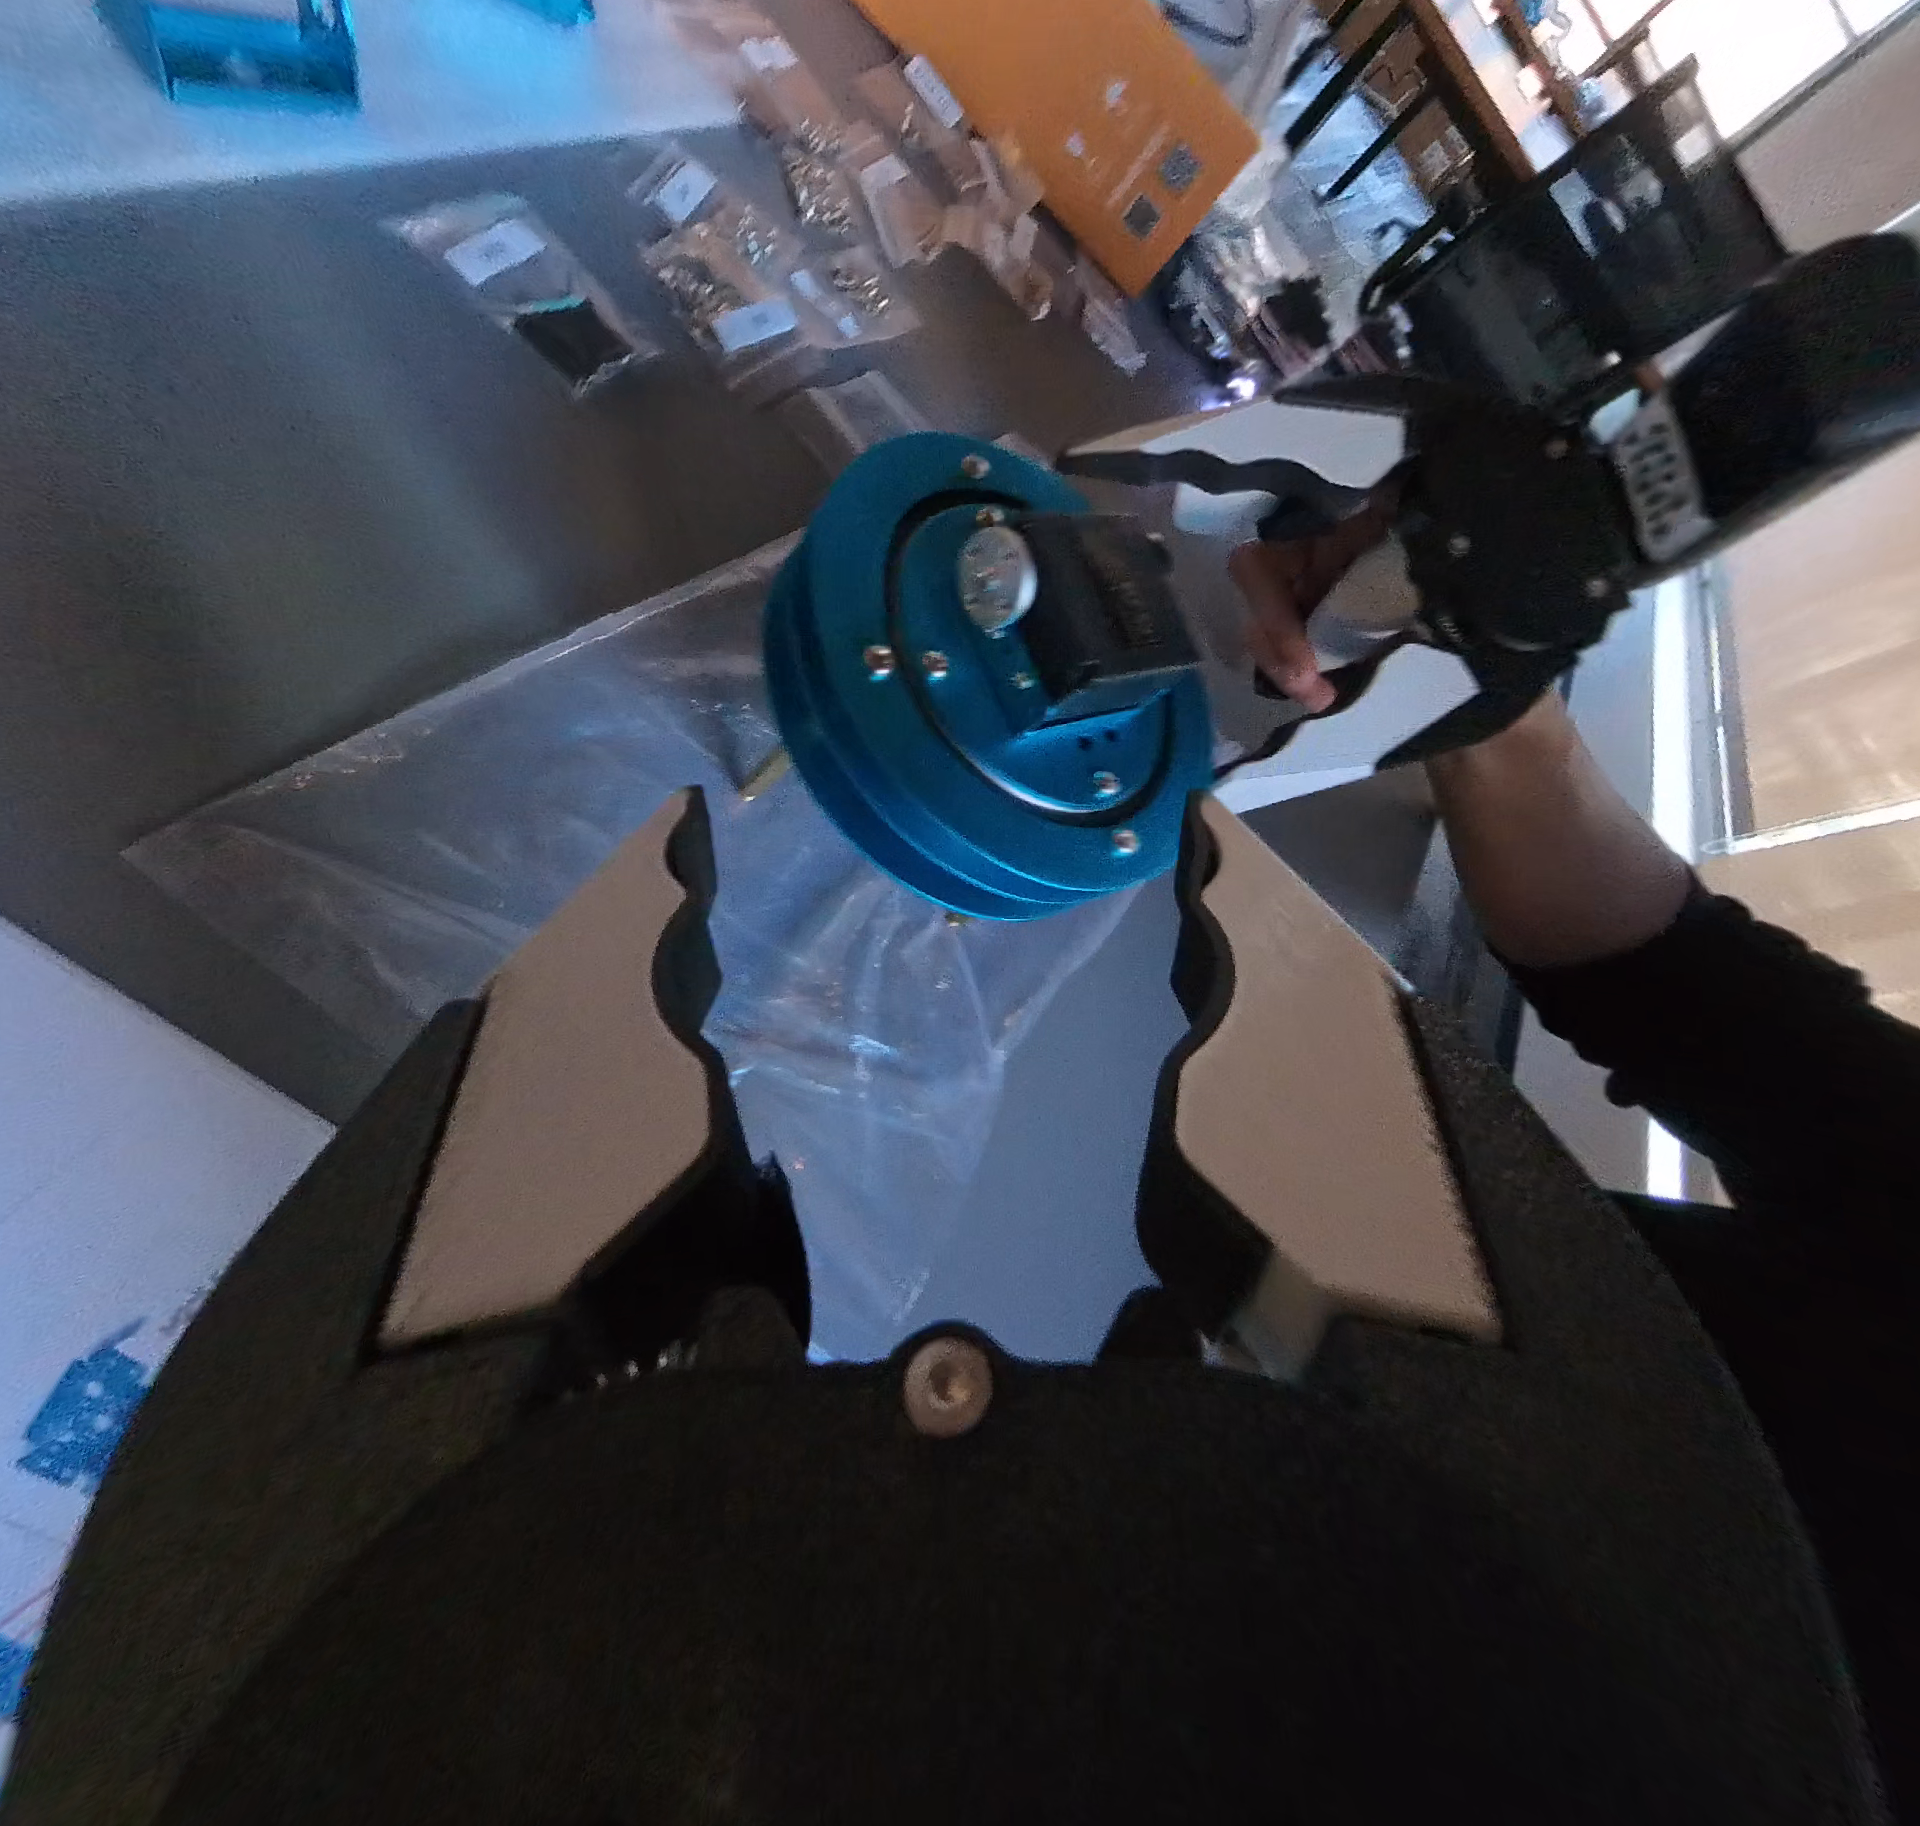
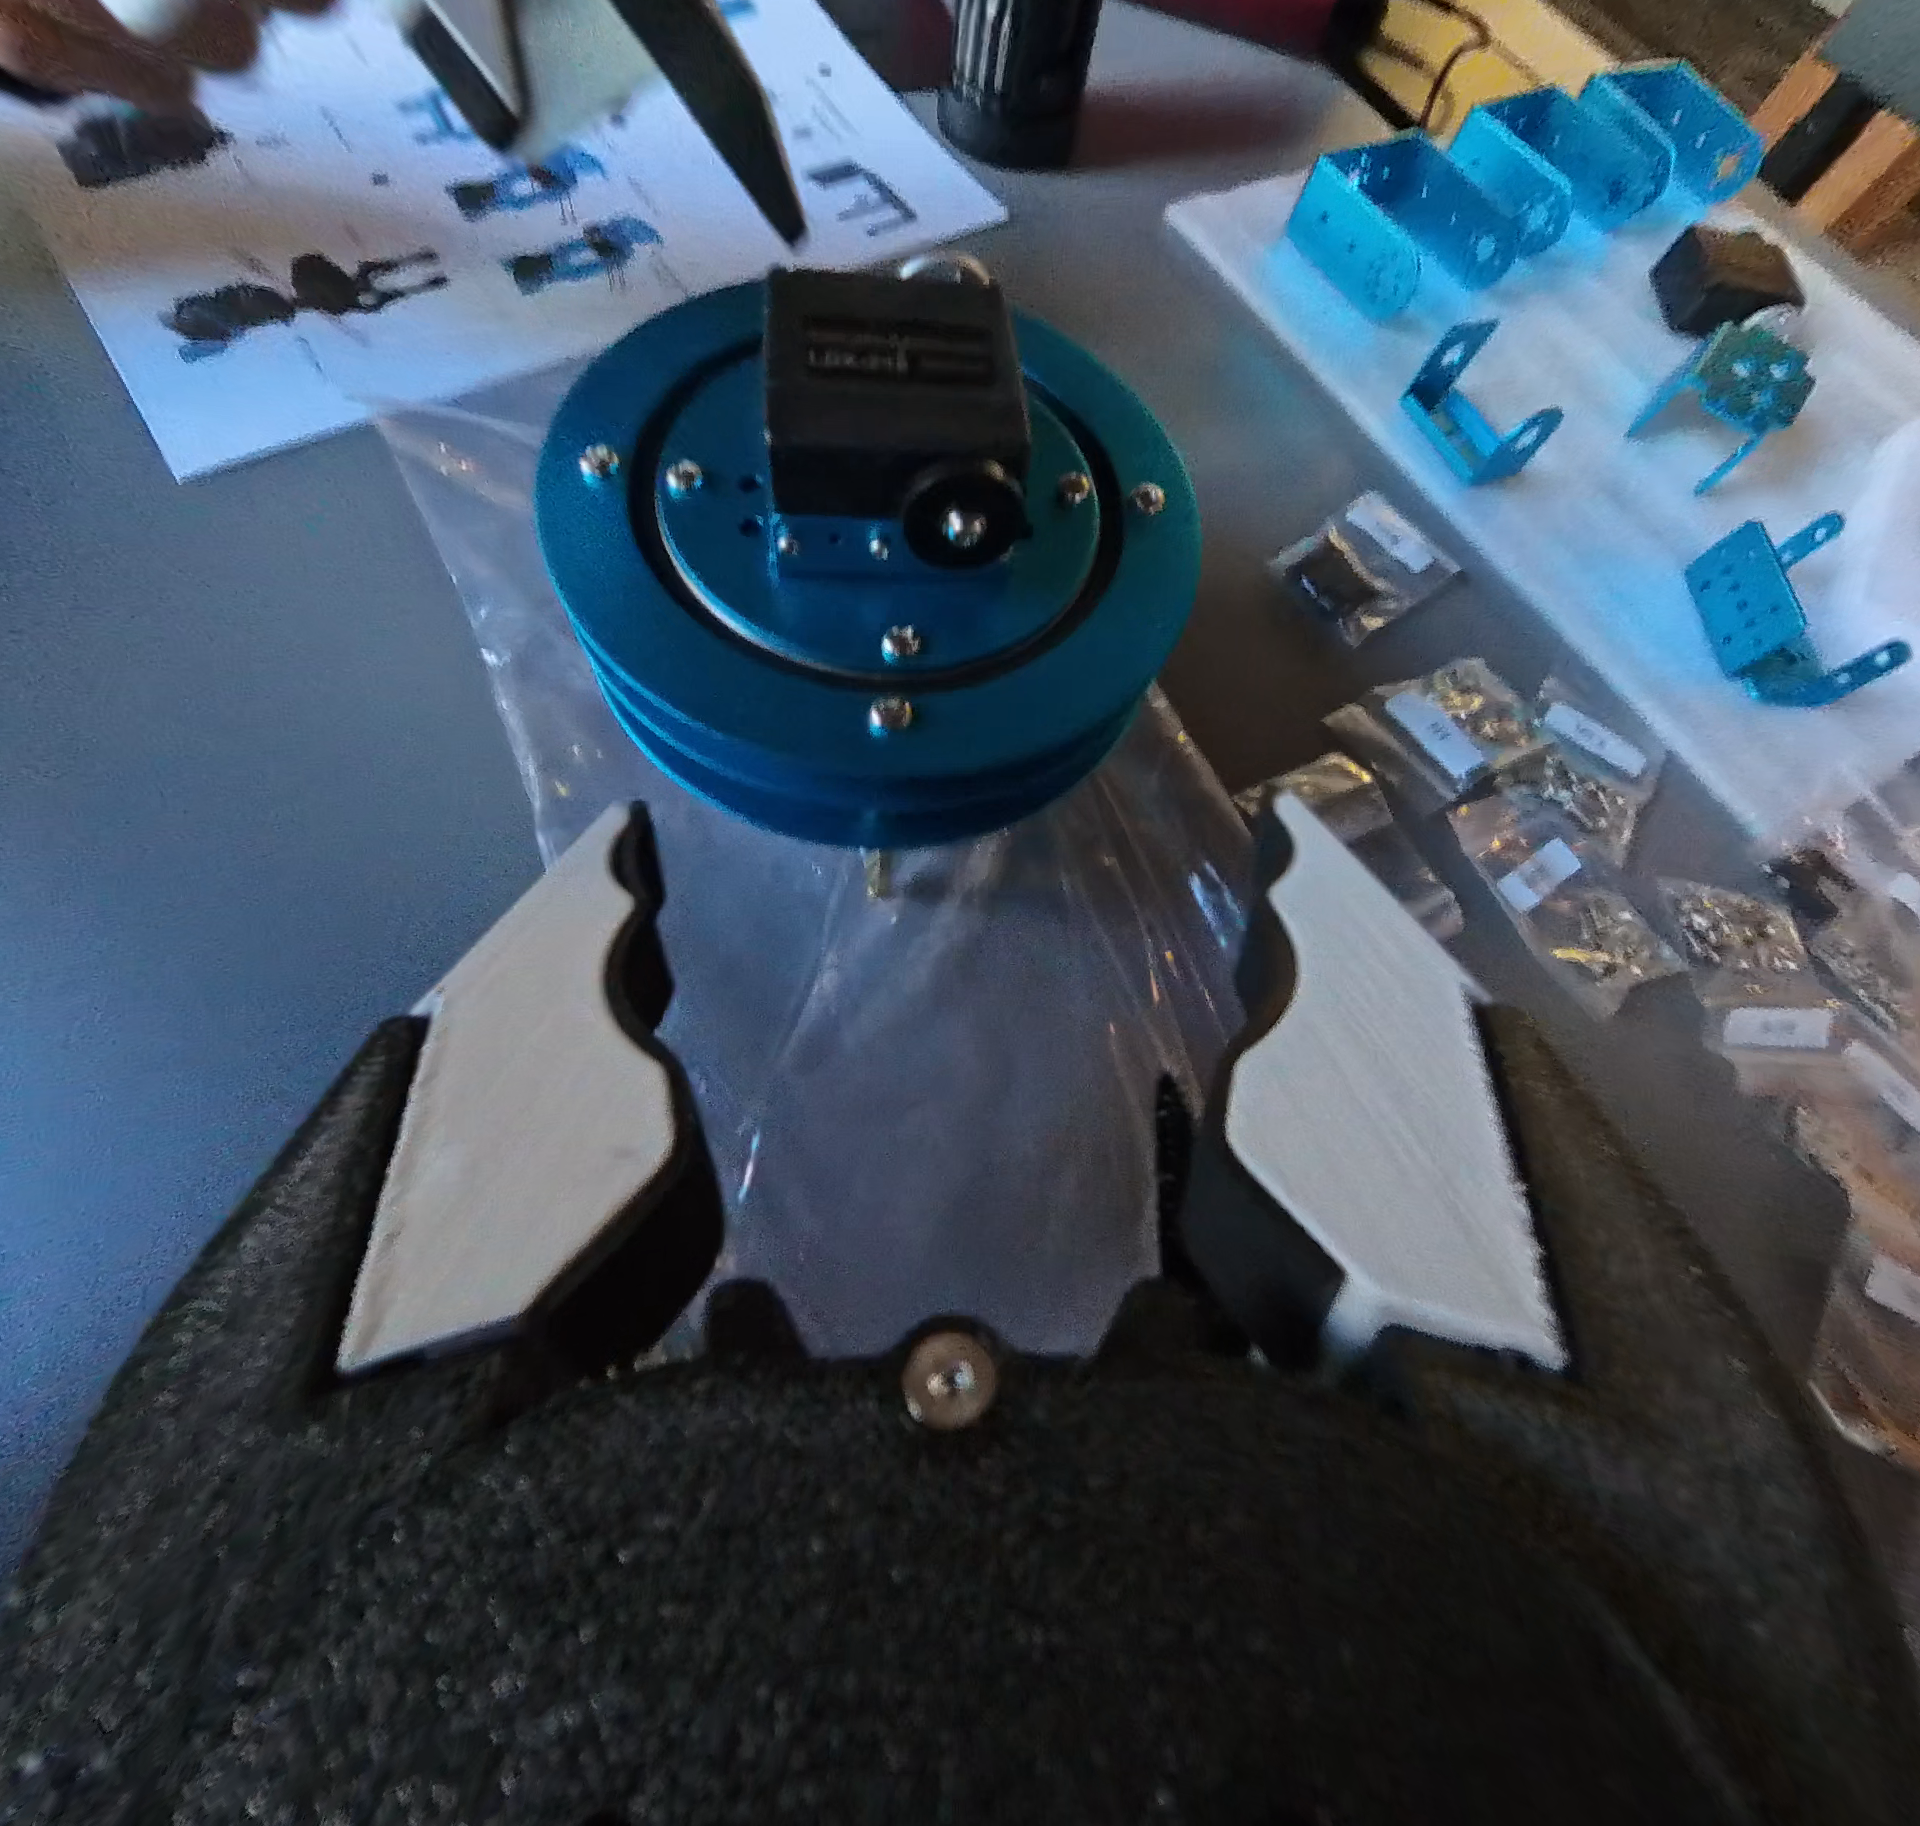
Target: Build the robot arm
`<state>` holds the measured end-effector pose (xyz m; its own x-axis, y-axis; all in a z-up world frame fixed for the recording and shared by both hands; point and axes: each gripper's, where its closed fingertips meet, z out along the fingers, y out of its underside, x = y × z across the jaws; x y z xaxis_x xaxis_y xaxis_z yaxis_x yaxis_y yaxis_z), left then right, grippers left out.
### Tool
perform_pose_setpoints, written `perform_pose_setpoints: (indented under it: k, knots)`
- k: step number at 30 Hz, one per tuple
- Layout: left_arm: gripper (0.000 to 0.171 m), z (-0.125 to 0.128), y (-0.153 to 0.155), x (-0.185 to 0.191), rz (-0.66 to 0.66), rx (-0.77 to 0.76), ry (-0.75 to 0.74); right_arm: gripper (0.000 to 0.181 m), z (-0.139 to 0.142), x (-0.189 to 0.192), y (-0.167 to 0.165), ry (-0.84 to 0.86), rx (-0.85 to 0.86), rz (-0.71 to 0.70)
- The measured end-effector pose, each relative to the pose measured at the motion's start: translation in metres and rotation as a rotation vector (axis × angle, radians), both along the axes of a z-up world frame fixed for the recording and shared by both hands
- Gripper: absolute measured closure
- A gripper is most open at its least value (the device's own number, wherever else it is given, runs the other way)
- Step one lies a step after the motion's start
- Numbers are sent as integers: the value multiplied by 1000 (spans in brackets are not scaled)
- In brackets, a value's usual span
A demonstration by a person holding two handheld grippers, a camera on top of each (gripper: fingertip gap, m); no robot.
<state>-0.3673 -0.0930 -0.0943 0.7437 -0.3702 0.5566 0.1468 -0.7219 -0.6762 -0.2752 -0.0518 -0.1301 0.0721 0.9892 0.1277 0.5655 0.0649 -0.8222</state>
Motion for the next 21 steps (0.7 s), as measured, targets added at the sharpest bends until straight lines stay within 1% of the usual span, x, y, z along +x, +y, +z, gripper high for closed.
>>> perform_pose_setpoints:
  k: [1,2,3,4,5,7,8,12,13,15,18,21]
  knots:
    - [84,-10,2,-1,1,-26,15,78,-1,-4,-3,10,-18,15]
    - [85,-21,3,-1,1,-62,23,79,-3,-8,-5,6,-43,32]
    - [87,-28,3,1,-3,-92,-8,83,-1,-11,-7,24,-59,45]
    - [91,-31,2,7,-21,-108,-71,90,2,-13,-9,42,-71,66]
    - [101,-30,2,13,-44,-112,-139,87,2,-15,-10,37,-76,77]
    - [114,-29,3,22,-66,-116,-236,84,0,-20,-9,26,-82,92]
    - [115,-28,6,23,-60,-113,-264,84,1,-21,-9,24,-81,97]
    - [119,-26,6,24,-46,-124,-293,86,2,-20,-9,23,-70,103]
    - [119,-23,5,26,-47,-118,-291,86,5,-18,-9,24,-59,104]
    - [120,-10,4,29,-52,-95,-298,86,18,-15,-11,53,-41,102]
    - [120,21,6,39,-59,-62,-298,86,48,-6,-11,92,-43,90]
    - [120,52,15,62,-95,-26,-240,86,77,18,-4,72,14,57]
